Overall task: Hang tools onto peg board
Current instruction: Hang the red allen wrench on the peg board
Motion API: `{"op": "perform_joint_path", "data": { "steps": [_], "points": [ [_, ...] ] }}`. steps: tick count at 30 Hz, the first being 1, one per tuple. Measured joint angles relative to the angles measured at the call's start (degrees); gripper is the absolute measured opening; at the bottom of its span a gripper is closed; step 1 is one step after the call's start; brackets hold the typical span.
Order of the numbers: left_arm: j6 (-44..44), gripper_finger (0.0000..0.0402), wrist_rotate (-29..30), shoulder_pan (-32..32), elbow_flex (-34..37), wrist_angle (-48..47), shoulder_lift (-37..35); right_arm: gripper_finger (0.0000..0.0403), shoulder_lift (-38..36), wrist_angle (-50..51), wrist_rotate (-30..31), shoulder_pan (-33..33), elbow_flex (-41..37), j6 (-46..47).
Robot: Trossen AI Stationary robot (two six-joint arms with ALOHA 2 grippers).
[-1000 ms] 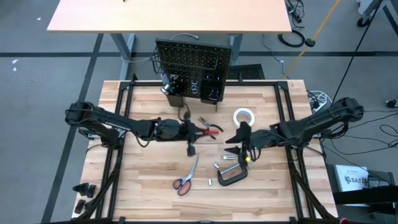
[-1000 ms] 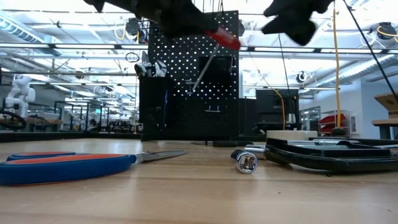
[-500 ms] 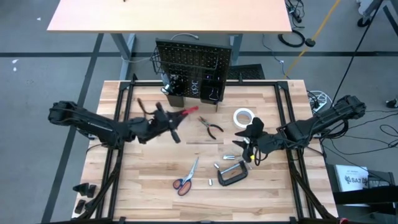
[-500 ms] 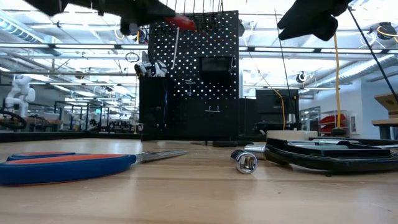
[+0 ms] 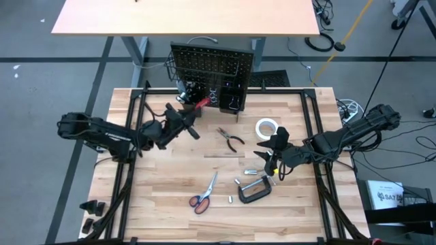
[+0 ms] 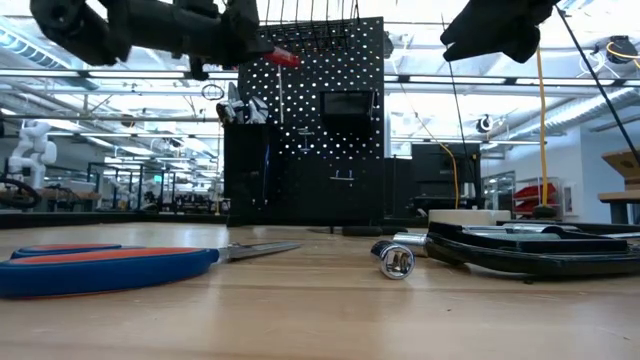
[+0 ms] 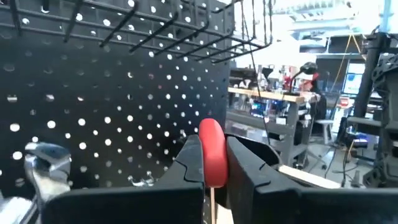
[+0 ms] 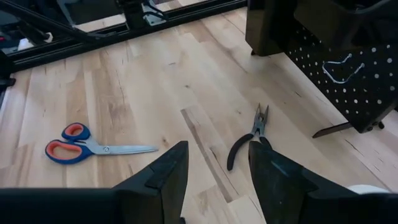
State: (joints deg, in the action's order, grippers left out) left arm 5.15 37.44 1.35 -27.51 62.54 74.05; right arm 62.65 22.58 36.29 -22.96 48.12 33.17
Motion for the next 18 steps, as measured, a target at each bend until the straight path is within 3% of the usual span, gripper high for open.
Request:
{"op": "perform_joint_path", "data": {
  "steps": [3,18],
  "points": [
    [-0.29,0.0023,-4.56,2.96,-0.65,0.15,0.45,0.016,0.0,-0.05,0.0,0.0,0.0,-0.81],
    [-4.4,0.0023,-10.9,12.89,-4.46,0.0,2.42,0.016,0.02,-2.09,0.0,0.27,0.0,-2.58]
  ]
}}
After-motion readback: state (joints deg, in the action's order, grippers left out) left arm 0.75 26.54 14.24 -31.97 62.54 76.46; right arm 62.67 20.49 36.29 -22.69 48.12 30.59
